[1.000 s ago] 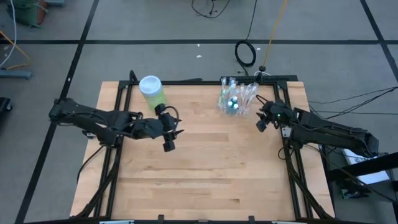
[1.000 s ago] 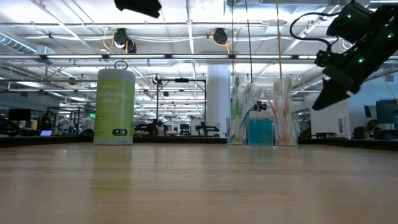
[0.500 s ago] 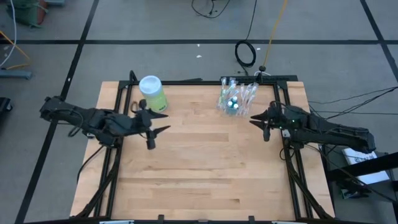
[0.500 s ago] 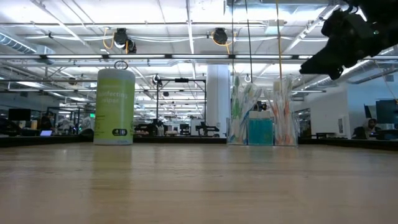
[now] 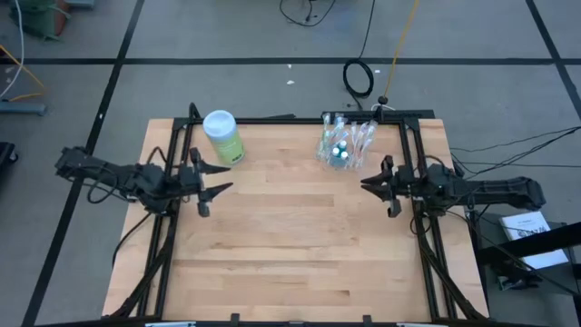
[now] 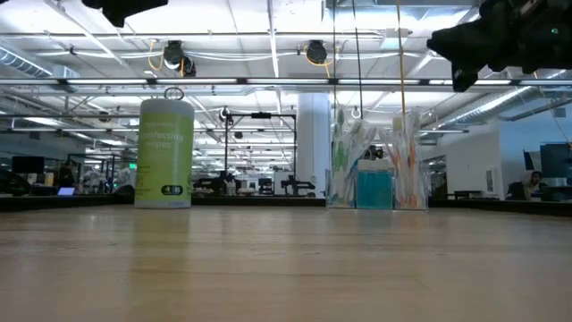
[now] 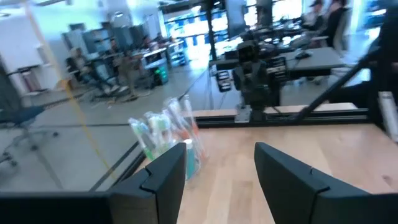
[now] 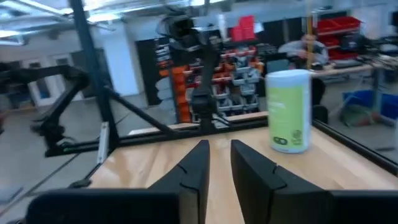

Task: Pick & Place toothbrushing station
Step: Return to Home Position

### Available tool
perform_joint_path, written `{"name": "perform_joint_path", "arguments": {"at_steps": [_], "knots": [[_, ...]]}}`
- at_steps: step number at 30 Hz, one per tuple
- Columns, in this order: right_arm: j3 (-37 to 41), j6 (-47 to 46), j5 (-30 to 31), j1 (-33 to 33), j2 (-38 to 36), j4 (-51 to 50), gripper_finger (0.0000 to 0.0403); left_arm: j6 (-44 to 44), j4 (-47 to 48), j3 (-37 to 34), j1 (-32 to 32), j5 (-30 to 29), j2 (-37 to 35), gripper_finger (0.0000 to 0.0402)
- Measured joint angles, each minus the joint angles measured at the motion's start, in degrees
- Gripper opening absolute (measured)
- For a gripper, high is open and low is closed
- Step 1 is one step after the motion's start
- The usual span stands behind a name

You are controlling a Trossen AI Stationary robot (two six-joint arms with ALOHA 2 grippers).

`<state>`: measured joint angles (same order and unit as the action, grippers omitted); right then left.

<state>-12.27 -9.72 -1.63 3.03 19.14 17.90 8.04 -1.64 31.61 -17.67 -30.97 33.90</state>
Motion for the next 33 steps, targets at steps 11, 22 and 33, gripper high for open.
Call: {"name": "perform_joint_path", "arguments": {"at_steps": [11, 22, 33], "knots": [[-8.1, 2.7, -1.5, -0.7, -0.3, -21.3, 0.0022, 0.7, 0.4, -8.1, -0.1, 5.5, -15.1, 0.0196], [-7.9, 6.1, -1.6, -0.7, -2.3, -21.5, 0.0006, 6.6, 5.9, -11.6, 0.0, 7.7, -23.6, 0.0196], [-7.9, 6.8, -1.7, -0.7, -3.1, -19.4, 0.0001, 15.2, -14.3, -23.7, 2.8, 13.1, -25.0, 0.0196]]}}
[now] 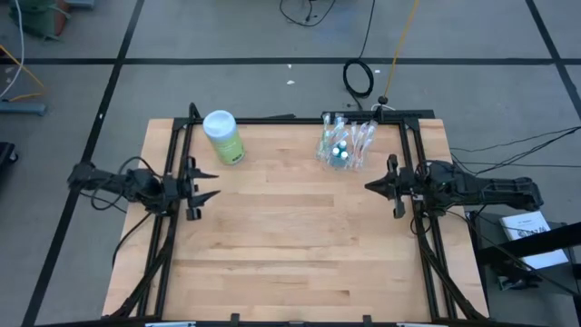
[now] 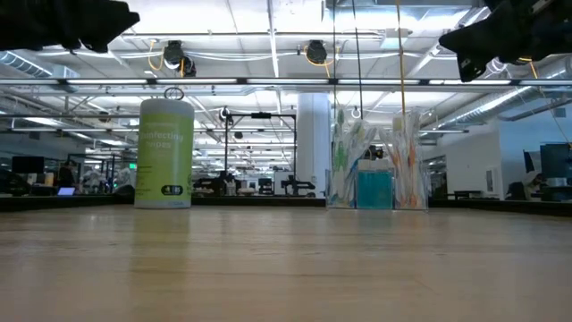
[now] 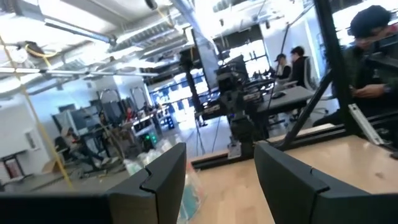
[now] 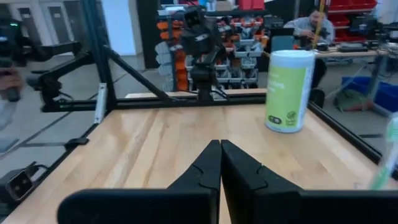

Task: Pick & Place toothbrushing station
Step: Return to Home Position

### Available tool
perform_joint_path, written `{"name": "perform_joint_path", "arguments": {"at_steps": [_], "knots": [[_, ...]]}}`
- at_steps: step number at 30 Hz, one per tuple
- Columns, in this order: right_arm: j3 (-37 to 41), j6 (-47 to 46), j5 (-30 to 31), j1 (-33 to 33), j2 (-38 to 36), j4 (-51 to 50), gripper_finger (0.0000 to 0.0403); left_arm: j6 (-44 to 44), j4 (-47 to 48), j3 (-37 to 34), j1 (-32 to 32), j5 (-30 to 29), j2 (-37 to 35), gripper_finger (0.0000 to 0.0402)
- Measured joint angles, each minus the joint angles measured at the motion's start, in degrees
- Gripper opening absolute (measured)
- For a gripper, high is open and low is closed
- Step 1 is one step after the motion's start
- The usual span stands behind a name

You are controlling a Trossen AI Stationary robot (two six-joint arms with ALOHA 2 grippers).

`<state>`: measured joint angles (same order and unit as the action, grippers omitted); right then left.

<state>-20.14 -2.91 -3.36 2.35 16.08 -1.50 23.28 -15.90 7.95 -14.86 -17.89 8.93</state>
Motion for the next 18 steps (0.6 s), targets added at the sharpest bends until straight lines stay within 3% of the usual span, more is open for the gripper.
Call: {"name": "perform_joint_path", "arguments": {"at_steps": [5, 10, 18], "knots": [[0.0, 1.7, -1.5, 0.0, -1.5, 0.0, 0.0000, 0.0, 1.5, 0.0, 4.3, 3.3, 0.0, 0.0196], [0.0, -0.3, -1.4, 0.0, -2.1, -0.2, 0.0000, -3.3, 3.7, 0.0, 8.6, 17.3, 0.0, 0.0195], [0.1, -0.6, -5.9, -0.4, -2.2, -3.2, 0.0001, -8.9, 7.3, 0.0, 11.4, 6.5, 0.0, 0.0195]]}}
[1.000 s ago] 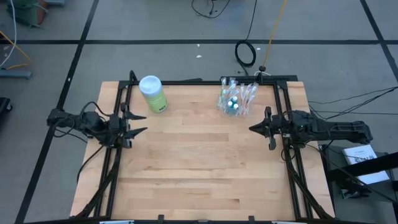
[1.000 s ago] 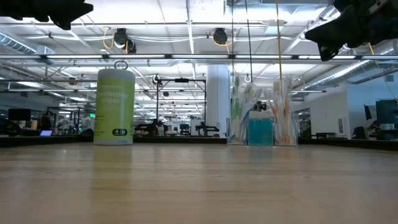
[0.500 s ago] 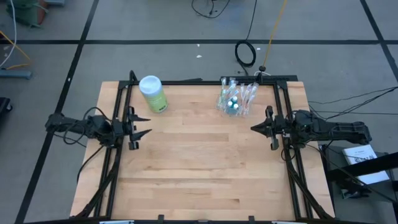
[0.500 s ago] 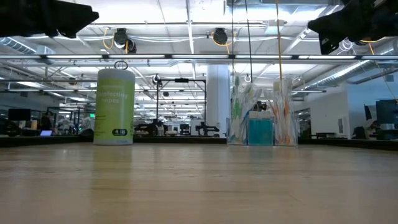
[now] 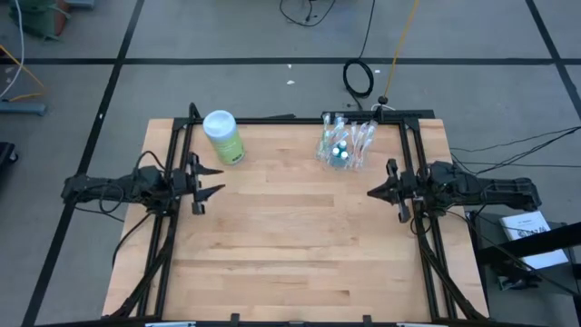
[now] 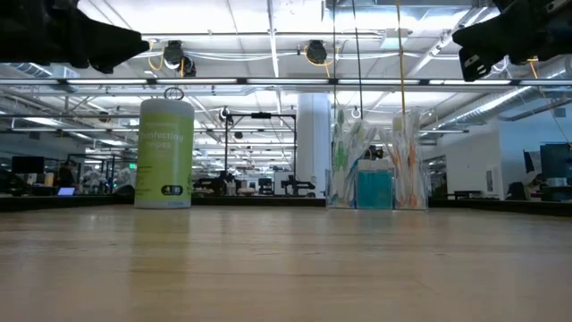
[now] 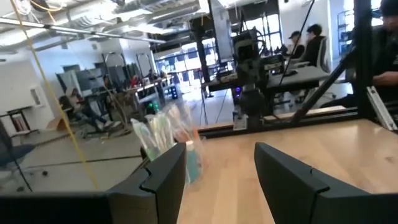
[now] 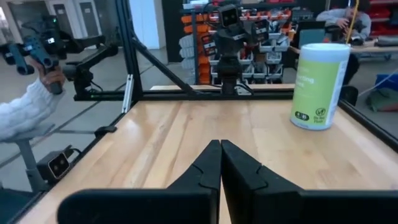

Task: Pick & Place toothbrushing station
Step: Return to Home Position

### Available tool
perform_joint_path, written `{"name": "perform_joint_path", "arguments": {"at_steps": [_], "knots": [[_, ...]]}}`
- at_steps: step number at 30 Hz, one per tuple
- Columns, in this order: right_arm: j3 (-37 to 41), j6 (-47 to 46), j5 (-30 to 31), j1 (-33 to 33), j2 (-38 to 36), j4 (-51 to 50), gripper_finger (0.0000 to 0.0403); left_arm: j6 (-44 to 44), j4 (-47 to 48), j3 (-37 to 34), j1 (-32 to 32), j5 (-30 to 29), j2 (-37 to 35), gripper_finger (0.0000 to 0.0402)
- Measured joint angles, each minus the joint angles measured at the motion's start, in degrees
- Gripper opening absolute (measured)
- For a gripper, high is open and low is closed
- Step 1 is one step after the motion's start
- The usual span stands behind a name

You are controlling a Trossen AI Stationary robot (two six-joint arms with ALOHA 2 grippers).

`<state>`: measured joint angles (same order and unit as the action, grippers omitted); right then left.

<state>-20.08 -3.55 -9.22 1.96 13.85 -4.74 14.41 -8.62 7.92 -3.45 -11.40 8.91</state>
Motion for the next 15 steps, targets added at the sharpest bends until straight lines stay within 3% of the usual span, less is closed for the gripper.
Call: {"name": "perform_joint_path", "arguments": {"at_steps": [8, 11, 15], "knots": [[5.2, 4.0, 0.0, -0.6, 0.0, 6.0, 0.0001, -0.2, -3.1, -3.7, 0.1, 5.6, 0.1, 0.0196], [7.9, 4.8, -0.1, -0.6, -0.1, 11.8, 0.0002, 0.1, -9.1, -7.2, 0.1, 5.8, 0.1, 0.0196], [10.8, 4.9, -0.1, -0.6, -0.1, 12.2, 0.0001, -1.2, -7.8, -7.1, 0.1, 5.4, 0.1, 0.0196]]}}
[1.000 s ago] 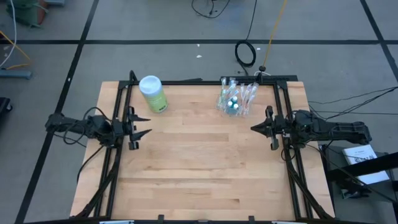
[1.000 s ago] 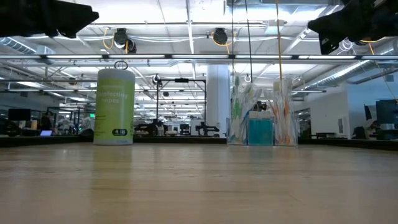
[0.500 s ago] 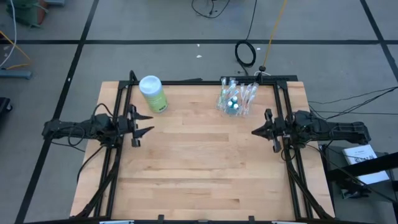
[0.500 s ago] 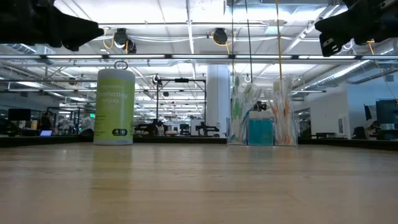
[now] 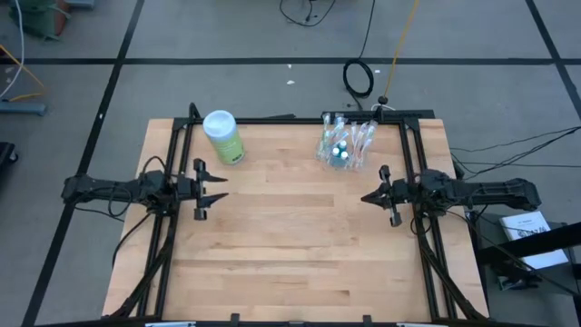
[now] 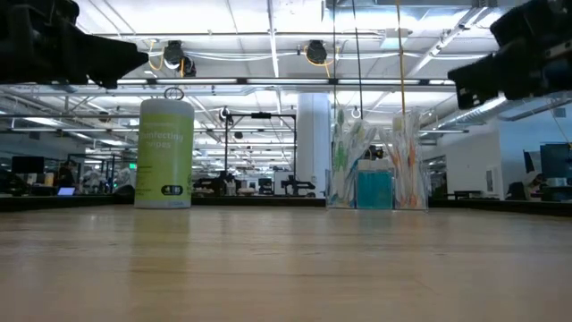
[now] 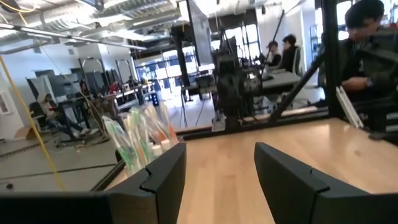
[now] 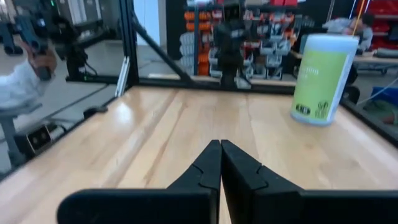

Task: Pick & Place toothbrushing station
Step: Return to Home Position

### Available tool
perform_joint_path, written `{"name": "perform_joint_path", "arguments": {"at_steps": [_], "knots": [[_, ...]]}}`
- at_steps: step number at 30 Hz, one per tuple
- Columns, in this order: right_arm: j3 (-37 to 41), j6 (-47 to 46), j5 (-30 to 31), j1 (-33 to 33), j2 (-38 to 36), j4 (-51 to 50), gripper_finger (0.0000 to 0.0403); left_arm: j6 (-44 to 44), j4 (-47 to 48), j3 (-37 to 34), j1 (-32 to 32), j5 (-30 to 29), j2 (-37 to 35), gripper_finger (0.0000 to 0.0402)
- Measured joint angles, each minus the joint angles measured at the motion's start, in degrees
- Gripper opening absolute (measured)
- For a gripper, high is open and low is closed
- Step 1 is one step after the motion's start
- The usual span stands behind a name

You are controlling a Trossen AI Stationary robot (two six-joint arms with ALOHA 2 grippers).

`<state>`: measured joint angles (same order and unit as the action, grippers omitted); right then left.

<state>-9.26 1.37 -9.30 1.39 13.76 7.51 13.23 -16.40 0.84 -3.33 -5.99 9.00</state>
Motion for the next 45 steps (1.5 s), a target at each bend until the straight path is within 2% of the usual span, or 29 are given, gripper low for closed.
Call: {"name": "perform_joint_path", "arguments": {"at_steps": [10, 15, 18, 24, 29, 31, 35, 45], "knots": [[4.7, 0.8, 0.1, 0.1, -0.7, 1.5, 0.0001, -0.3, 1.2, 0.0, 0.0, 0.0, 0.0, 0.0196], [4.8, -6.3, 0.1, 0.1, -1.0, 5.6, 0.0001, 0.8, 1.3, 0.0, 0.0, -0.1, 0.0, 0.0196], [4.9, -5.7, -1.5, 0.1, -0.9, 8.2, 0.0001, 1.3, 1.3, 0.0, 0.0, -0.1, 0.0, 0.0196], [4.9, -5.6, -1.1, 0.1, -0.9, -2.2, 0.0000, 1.2, 1.3, 0.0, 0.0, -0.1, 0.0, 0.0196], [4.9, -3.7, -0.9, 0.1, -0.9, -7.1, 0.0000, 1.7, 1.3, 0.0, 0.0, -0.1, 0.0, 0.0196], [4.9, -2.8, -0.7, 0.1, -0.9, -7.9, 0.0000, 1.7, 1.3, 0.0, 0.0, -0.1, 0.0, 0.0196], [4.9, -2.6, 3.6, 0.1, -1.3, -8.5, 0.0000, 1.7, 1.3, 0.0, 0.0, -0.1, 0.0, 0.0196], [3.4, -3.8, 3.3, 0.0, -2.4, -9.2, 0.0003, 1.1, 1.3, 0.0, 0.0, -0.1, 0.0, 0.0196]]}}
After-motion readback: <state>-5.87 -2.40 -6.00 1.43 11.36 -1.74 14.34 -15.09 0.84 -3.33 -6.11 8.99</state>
